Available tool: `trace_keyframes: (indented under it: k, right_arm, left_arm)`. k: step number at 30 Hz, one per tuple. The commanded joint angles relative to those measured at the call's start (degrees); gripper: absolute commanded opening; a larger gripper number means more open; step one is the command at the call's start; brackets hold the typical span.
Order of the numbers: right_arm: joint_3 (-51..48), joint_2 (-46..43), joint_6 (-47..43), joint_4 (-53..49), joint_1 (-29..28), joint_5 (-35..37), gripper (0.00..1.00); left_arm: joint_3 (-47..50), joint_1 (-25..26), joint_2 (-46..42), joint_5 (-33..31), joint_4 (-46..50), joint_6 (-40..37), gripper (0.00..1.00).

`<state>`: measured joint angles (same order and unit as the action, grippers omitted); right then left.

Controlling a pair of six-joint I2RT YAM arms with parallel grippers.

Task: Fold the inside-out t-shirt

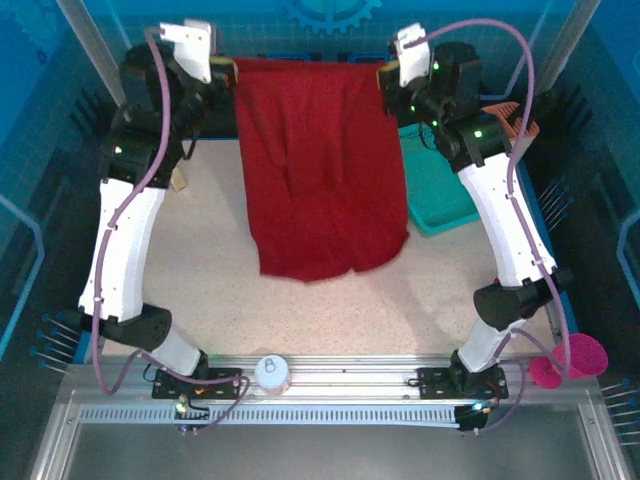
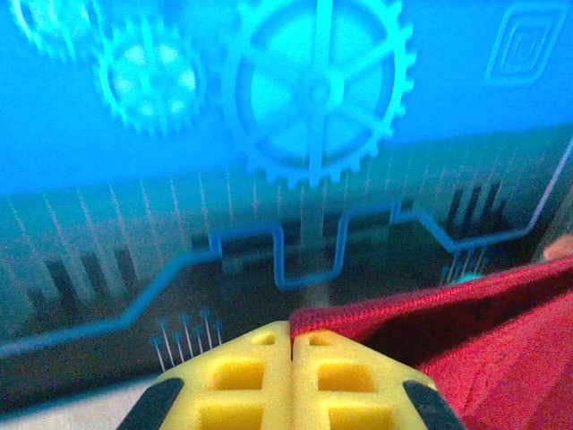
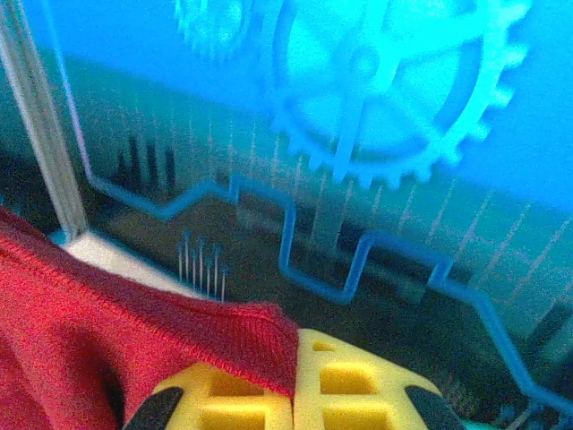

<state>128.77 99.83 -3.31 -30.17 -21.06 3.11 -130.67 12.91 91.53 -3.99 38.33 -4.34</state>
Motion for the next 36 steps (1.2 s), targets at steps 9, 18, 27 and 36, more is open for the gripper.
trace_keyframes:
  k: [9, 18, 27, 36]
  right_arm:
    - [-29.1, -19.0, -18.8, 32.6, -2.0, -5.2, 0.00]
    - [-98.4, -46.6, -55.6, 36.6, -21.4, 5.8, 0.00]
    - [-100.0, -60.0, -42.9, -0.9, -41.3, 16.2, 0.77]
    - [-88.4, -43.6, -17.6, 14.3, -29.9, 0.7, 0.79]
  left_arm:
    - [25.9, 2.3, -19.6, 1.9, -7.9, -7.6, 0.00]
    - [94.7, 8.5, -50.7, -0.5, -21.4, 21.9, 0.00]
    - [109.3, 8.6, -64.1, 14.0, -14.7, 46.8, 0.56]
    - [89.3, 10.0, -34.8, 21.5, -18.8, 37.1, 0.52]
